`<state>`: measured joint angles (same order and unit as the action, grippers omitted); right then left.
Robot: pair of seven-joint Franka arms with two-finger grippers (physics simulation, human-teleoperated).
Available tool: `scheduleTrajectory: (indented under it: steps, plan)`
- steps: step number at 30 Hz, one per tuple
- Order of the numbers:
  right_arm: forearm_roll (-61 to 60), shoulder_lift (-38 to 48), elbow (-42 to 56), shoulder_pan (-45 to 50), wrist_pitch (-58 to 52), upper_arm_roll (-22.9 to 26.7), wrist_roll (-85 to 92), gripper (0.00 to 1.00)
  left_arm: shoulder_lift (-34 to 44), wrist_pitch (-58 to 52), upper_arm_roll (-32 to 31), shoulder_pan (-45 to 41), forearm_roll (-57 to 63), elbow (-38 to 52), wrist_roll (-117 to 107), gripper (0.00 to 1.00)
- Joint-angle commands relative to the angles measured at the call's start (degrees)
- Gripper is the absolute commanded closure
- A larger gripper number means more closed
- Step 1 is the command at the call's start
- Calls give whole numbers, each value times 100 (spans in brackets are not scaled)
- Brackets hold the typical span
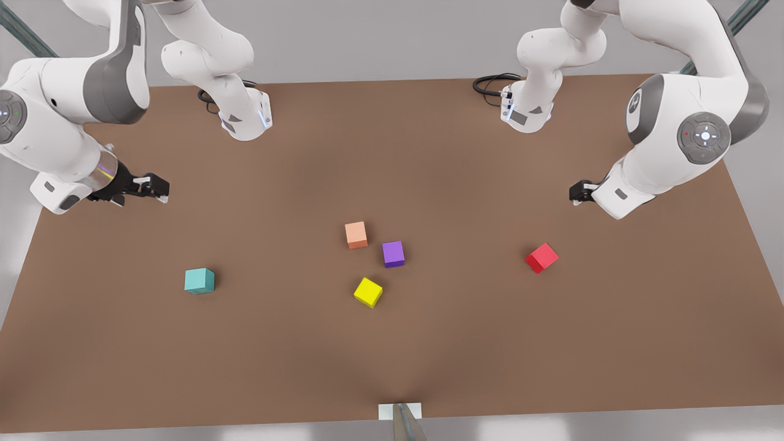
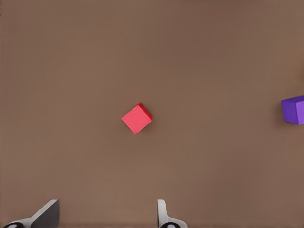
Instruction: Pick up red wooden cube and pass to hand red wooden cube and place in blue wooden cube
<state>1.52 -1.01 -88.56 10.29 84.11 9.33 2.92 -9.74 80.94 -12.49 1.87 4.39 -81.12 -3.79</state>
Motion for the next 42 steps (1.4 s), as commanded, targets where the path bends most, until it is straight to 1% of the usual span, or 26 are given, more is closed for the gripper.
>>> scheduleTrajectory:
  steps: [1,3,4,5,6,7,9,12,13,14,15,16,18,20,26,30,34,41,42]
  plan:
    - [-2,4,-4,-27,79,25,147,0,7,-25,1,-2,0,-1,-236,0]
    - [-2,-4,-4,-27,88,25,156,0,-37,-17,1,-2,0,-10,-228,0]
    - [-2,-13,-13,-27,88,25,147,0,-405,27,19,-20,9,-10,-227,0]
    - [-2,-22,-21,-27,88,16,156,0,-1003,298,97,-29,44,96,-254,0]
    - [-2,-31,-21,-27,88,16,156,0,-1486,958,238,-29,36,105,-236,0]
    - [-2,-39,-30,-27,88,16,156,0,-1943,1494,247,6,44,140,-245,0]
    - [-2,-48,-30,-27,96,16,156,0,-2331,2039,291,50,27,96,-280,0]
    - [-2,-48,-39,-27,96,16,165,0,-2735,2110,291,-73,35,87,-675,0]
    - [-2,-48,-48,-27,96,16,165,0,-2832,2329,379,-73,27,78,-1062,0]
    - [-11,-48,-48,-27,96,16,165,0,-2648,2768,563,-108,-34,-334,-1422,0]
    - [-11,-48,-48,-27,96,16,165,0,-2420,3085,739,-125,-341,-729,-1642,0]
    - [-11,-48,-56,-27,96,16,165,0,-2279,3147,827,-134,-614,-932,-1870,0]
    - [-11,-57,-65,-27,96,16,165,0,-2190,3332,915,-134,-606,-1284,-2389,0]
    - [-11,-66,-65,-27,96,16,165,0,-2190,3446,915,-205,-615,-1398,-3145,0]
    - [-11,-75,-65,-18,105,16,165,0,-2199,3552,915,-213,-615,-1741,-3286,0]
    - [-11,-75,-65,-18,105,16,165,0,-2225,3648,915,-213,-615,-1829,-3927,0]
    - [-11,-75,-65,-18,105,16,165,0,-2199,4114,915,-169,-615,-2233,-3989,0]
    - [-11,-83,-74,-9,105,16,173,0,-2357,4421,915,-196,-624,-2330,-4016,0]
    - [-11,-83,-74,-9,105,16,173,0,-2349,4588,915,-196,-632,-2470,-4016,0]
